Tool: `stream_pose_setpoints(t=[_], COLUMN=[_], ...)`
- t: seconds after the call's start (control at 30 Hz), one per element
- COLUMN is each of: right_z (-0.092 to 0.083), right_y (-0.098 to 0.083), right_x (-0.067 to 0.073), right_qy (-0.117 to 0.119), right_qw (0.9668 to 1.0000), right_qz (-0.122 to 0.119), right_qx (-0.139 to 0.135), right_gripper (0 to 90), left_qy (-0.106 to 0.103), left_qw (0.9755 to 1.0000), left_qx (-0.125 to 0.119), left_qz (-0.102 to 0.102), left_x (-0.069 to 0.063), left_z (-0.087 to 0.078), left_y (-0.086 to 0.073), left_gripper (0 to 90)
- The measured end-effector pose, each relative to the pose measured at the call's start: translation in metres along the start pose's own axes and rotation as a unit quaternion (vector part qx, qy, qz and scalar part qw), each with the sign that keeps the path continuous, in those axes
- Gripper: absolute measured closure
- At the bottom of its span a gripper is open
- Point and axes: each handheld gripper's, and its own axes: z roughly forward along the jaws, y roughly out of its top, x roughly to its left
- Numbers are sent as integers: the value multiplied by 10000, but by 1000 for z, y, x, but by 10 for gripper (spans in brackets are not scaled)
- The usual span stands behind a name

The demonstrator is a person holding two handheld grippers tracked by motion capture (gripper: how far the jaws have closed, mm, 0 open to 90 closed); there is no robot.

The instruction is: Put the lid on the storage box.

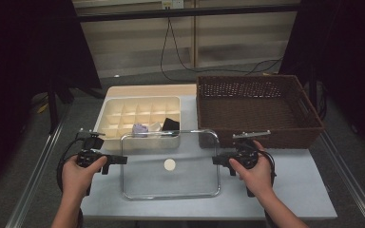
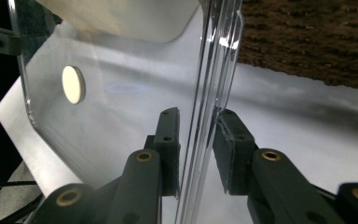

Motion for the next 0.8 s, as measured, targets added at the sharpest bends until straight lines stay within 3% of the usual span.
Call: stream_pose_setpoints(t=[0.03,0.13,0.17,0.27,0.3,0.47,0.8], right_z=[1,3,3,1,0,-8,-18], right_y=[0,0,1,0,0,6,32], right_x=[-1,-2,-3,-2,-1,8,23], right_qy=[16,65,97,135,153,127,143], right_qw=[10000,10000,9999,9998,9997,9994,9984], right_qz=[35,62,118,151,167,-46,-261], right_qx=[-7,-20,-8,-52,-86,-324,-487], right_gripper=[725,721,723,743,750,758,759], left_qy=[-21,-12,1,56,50,51,118], left_qw=[10000,10000,10000,10000,9999,9998,9989], left_qx=[-49,6,-46,-9,-106,-201,-433], left_qz=[-78,4,-66,72,-13,68,144], left_x=[0,0,-1,-2,-3,-4,-4], left_z=[1,0,1,-3,-3,-14,-38], left_y=[0,0,1,1,1,4,24], left_gripper=[729,729,729,729,729,727,725])
